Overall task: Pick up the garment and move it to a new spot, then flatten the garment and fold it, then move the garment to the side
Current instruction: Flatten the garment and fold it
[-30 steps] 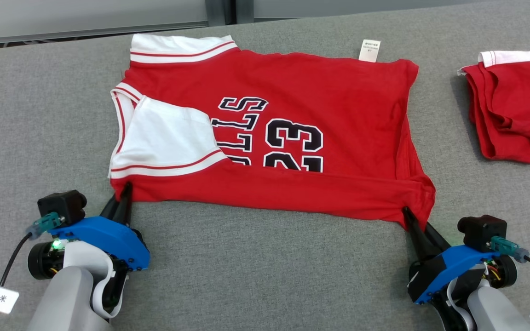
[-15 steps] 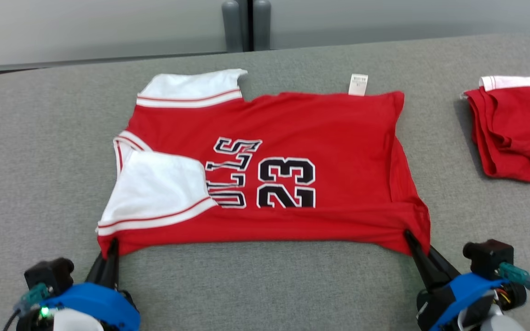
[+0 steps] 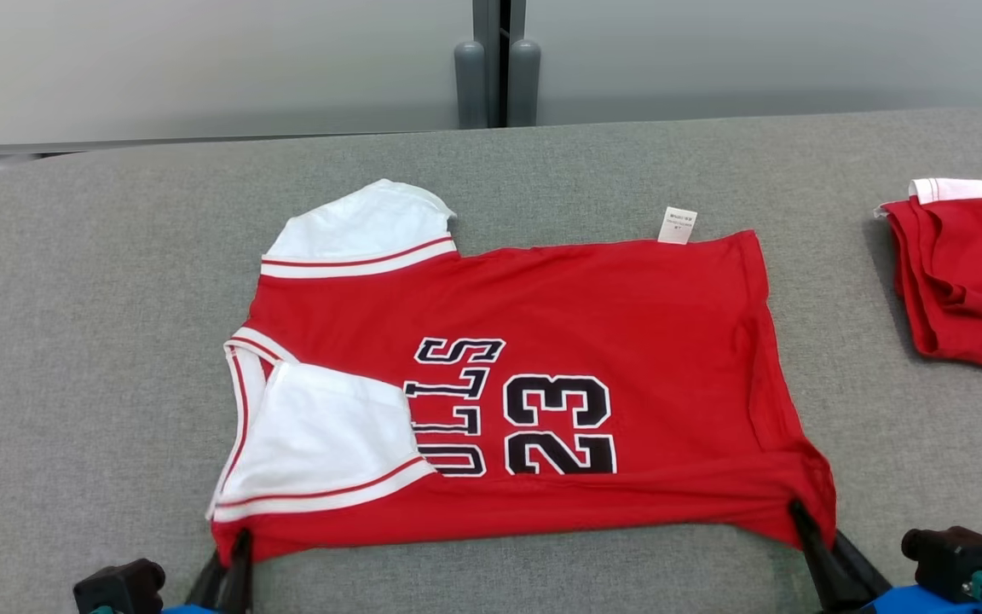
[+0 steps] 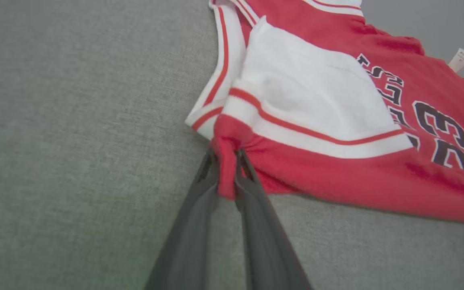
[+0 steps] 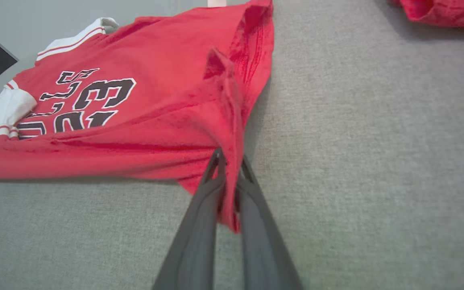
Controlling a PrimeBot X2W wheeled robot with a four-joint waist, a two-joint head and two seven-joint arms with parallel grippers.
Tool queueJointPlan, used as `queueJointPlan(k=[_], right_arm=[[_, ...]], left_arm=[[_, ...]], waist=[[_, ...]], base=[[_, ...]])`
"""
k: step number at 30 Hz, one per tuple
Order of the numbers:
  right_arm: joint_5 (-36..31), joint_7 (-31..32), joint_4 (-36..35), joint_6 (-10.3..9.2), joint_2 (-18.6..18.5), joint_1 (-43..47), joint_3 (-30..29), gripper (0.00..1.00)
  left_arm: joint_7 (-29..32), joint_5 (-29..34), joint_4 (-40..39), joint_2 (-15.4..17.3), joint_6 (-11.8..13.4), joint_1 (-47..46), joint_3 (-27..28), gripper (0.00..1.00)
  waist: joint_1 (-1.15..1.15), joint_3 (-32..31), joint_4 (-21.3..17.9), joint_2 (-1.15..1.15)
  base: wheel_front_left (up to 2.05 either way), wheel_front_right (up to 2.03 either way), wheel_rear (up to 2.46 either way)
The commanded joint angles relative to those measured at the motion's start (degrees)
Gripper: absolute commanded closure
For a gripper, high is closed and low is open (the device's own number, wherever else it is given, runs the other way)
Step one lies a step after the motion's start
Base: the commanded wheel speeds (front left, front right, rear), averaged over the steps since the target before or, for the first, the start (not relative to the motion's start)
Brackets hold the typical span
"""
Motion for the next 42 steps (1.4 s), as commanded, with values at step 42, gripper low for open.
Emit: queueJointPlan(k=[42], right_arm=[[-10.05, -6.24, -17.03, -0.03, 4.75, -11.15, -4.87, 0.00]], left_arm=[[3.08, 14.04, 3.84, 5.24, -1.65, -41.50, -6.05, 0.00]], waist=[[0.01, 13.28, -6.37, -0.01]], base=[[0.00, 0.00, 0.00]])
